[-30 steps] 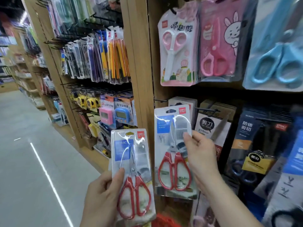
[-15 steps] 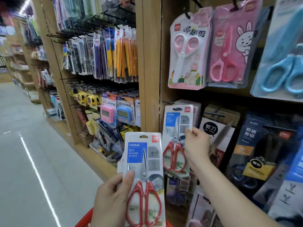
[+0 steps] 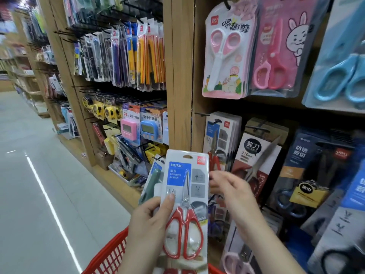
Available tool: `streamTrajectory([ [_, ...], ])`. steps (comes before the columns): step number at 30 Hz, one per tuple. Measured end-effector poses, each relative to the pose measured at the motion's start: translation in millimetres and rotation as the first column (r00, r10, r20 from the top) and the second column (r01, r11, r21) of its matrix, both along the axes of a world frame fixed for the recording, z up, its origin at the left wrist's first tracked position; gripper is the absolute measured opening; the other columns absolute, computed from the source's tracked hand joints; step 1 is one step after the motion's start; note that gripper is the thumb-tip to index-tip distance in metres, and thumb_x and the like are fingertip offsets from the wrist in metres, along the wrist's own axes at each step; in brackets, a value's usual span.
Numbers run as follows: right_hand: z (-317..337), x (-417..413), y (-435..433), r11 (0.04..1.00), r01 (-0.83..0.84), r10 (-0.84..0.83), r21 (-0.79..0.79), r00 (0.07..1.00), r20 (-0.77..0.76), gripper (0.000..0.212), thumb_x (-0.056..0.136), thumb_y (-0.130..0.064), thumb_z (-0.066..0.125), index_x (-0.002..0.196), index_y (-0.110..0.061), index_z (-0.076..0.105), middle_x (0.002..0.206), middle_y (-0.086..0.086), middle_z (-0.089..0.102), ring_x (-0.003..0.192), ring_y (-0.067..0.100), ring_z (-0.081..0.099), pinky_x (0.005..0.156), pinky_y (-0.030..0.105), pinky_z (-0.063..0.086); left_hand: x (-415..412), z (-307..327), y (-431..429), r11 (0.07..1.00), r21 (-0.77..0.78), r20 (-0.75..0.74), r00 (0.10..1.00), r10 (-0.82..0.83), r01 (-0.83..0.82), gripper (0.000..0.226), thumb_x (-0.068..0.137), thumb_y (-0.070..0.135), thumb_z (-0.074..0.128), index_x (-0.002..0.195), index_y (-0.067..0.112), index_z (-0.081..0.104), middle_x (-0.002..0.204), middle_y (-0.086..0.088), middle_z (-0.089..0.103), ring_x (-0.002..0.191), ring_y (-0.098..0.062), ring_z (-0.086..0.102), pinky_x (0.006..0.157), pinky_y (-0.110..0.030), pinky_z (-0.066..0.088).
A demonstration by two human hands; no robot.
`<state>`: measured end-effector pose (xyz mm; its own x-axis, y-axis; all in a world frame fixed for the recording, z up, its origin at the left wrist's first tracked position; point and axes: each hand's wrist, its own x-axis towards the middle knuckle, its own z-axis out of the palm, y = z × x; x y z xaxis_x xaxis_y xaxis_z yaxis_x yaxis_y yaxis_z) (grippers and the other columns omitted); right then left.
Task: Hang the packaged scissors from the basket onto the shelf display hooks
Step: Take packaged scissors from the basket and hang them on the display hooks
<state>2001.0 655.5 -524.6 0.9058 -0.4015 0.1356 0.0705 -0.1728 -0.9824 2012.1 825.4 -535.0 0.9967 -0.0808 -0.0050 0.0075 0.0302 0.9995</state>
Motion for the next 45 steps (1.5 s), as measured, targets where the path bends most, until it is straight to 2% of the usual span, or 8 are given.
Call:
streamTrajectory([
  [2, -3, -11, 6, 0.983, -0.163, 0.165, 0.083, 0.986, -0.021, 0.016, 0.097, -0.024, 0.059, 0.101, -0.025, 0.074, 0.097, -0.006, 0.077, 0.090, 0.010, 0.073, 0.073, 0.028, 0.058, -3, 0, -4, 1.000, 0.003, -0.018, 1.000, -0.003, 0.004, 0.026, 0.089, 0.034, 0.064, 0.078, 0.012, 0.075, 0.073, -0.009, 0.076, 0.069, -0.027, 0.075, 0.064, -0.039, 0.062],
  [5, -5, -13, 6, 0.989, -0.117, 0.113, 0.093, 0.993, 0.043, 0.015, 0.094, -0.012, 0.063, 0.097, -0.019, 0.077, 0.094, 0.000, 0.078, 0.086, 0.018, 0.075, 0.074, 0.035, 0.061, -6, 1, -9, 1.000, -0.015, -0.037, 0.999, 0.014, -0.015, 0.027, 0.090, 0.031, 0.065, 0.074, 0.012, 0.077, 0.073, -0.010, 0.076, 0.070, -0.027, 0.075, 0.065, -0.038, 0.062],
  [10, 3, -8, -5, 0.982, -0.003, -0.020, 0.190, 0.993, 0.120, 0.013, 0.094, -0.007, 0.061, 0.093, -0.012, 0.074, 0.086, 0.008, 0.078, 0.079, 0.024, 0.075, 0.066, 0.032, 0.060, 1, -2, -9, 0.986, 0.034, 0.043, 0.986, 0.159, -0.161, 0.029, 0.091, 0.030, 0.064, 0.071, 0.013, 0.076, 0.068, 0.016, 0.073, 0.067, 0.006, 0.065, 0.060, -0.021, 0.047],
  [17, 24, 25, -19, 0.967, 0.128, -0.167, 0.221, 0.972, 0.166, 0.013, 0.094, -0.012, 0.063, 0.087, -0.018, 0.071, 0.082, 0.005, 0.078, 0.078, 0.023, 0.076, 0.072, 0.042, 0.061, 9, 2, 0, 0.944, 0.157, 0.158, 0.951, 0.265, -0.289, 0.019, 0.084, 0.009, 0.073, 0.067, 0.017, 0.070, 0.079, 0.004, 0.070, 0.084, -0.017, 0.062, 0.060, -0.019, 0.039],
  [24, 35, 60, -24, 0.957, 0.160, -0.217, 0.243, 0.948, 0.231, 0.020, 0.096, -0.012, 0.062, 0.082, -0.024, 0.069, 0.083, 0.002, 0.078, 0.080, 0.017, 0.076, 0.069, 0.035, 0.061, 14, -5, 2, 0.945, 0.163, 0.143, 0.954, 0.263, -0.284, 0.018, 0.080, 0.009, 0.077, 0.067, 0.019, 0.071, 0.074, 0.002, 0.071, 0.074, -0.015, 0.063, 0.061, -0.022, 0.041],
  [35, 27, 67, -30, 0.976, 0.216, -0.204, -0.012, 0.936, 0.286, 0.018, 0.095, -0.018, 0.062, 0.084, -0.032, 0.065, 0.080, -0.013, 0.073, 0.074, -0.001, 0.072, 0.053, 0.019, 0.056, 21, -7, 8, 0.931, 0.169, 0.139, 0.943, 0.302, -0.323, 0.022, 0.080, 0.008, 0.077, 0.062, 0.019, 0.071, 0.074, 0.001, 0.072, 0.077, -0.018, 0.062, 0.061, -0.025, 0.040],
  [40, 21, 74, -30, 0.961, 0.270, -0.245, -0.060, 0.931, 0.271, 0.011, 0.097, -0.020, 0.061, 0.090, -0.026, 0.067, 0.087, -0.011, 0.074, 0.080, -0.001, 0.072, 0.059, 0.025, 0.060, 16, -7, 4, 0.942, 0.124, 0.150, 0.944, 0.294, -0.313, 0.023, 0.079, 0.006, 0.077, 0.060, 0.018, 0.071, 0.061, 0.009, 0.070, 0.073, -0.013, 0.063, 0.060, -0.024, 0.040],
  [45, 18, 74, -35, 0.939, 0.289, -0.241, -0.183, 0.939, 0.245, 0.008, 0.098, -0.024, 0.058, 0.098, -0.022, 0.066, 0.088, -0.012, 0.072, 0.077, -0.001, 0.071, 0.057, 0.024, 0.059, 15, -7, 3, 0.948, 0.114, 0.156, 0.948, 0.278, -0.297, 0.019, 0.080, 0.005, 0.077, 0.064, 0.014, 0.071, 0.068, 0.002, 0.072, 0.073, -0.012, 0.062, 0.059, -0.020, 0.038],
])
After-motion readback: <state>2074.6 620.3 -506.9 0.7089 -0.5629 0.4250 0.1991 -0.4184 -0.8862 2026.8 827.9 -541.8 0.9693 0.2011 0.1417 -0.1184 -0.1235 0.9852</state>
